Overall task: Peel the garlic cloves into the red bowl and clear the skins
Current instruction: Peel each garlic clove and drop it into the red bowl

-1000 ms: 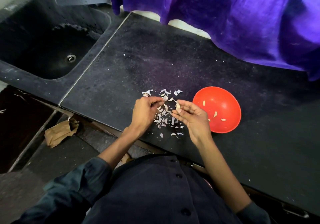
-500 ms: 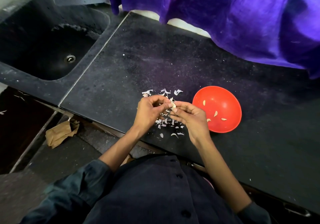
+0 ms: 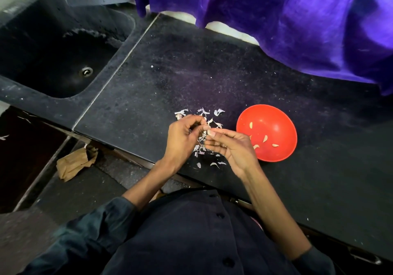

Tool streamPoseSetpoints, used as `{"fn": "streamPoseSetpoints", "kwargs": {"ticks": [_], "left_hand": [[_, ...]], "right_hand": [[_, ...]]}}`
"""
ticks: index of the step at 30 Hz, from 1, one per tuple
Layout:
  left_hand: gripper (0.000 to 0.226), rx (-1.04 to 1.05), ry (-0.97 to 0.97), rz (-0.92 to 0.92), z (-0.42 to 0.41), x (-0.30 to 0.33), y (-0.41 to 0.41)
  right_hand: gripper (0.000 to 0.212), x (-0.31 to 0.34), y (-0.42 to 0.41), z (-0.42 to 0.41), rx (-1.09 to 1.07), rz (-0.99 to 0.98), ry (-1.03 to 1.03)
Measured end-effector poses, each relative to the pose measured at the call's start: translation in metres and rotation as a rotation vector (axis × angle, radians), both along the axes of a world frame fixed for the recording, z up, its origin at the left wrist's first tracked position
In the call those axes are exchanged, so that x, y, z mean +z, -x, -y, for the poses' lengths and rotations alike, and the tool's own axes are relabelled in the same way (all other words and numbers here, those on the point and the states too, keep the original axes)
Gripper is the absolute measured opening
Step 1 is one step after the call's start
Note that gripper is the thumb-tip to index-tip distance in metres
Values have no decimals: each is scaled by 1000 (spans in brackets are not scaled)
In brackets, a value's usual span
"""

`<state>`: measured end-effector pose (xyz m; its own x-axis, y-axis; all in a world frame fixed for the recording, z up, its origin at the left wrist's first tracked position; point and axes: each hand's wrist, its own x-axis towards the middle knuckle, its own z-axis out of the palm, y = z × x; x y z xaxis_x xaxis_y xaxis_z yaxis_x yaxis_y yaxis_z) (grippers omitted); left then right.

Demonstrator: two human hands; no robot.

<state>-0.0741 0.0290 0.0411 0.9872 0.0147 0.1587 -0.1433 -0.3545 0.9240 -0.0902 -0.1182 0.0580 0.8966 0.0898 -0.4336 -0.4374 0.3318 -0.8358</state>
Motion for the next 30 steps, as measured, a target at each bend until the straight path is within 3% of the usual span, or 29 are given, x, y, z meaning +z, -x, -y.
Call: {"fn": "streamPoseSetpoints", "kwargs": {"ticks": [5,9,18,21,24,30], "left_hand": [[10,-19,-68,44,-1,-1,2],[19,-11,-116,86,3,-1,5],[14,-8,-147,138,4,4,12],[8,4,-107,141,3,5,13],[7,39,39,-4,2,6,12],[16,-23,244,-198,1,11,7]], "right_hand": [[11,3,-1,-1,18,-23,-26],[14,3,-3,-3,-12,-129,-173],[16,7,-4,-2,-165,-329,-442],[17,5,-3,2,-159,-310,-428],[16,1,-1,2,-119,-231,-376],[15,0,1,2,-69,-6,-94]]}}
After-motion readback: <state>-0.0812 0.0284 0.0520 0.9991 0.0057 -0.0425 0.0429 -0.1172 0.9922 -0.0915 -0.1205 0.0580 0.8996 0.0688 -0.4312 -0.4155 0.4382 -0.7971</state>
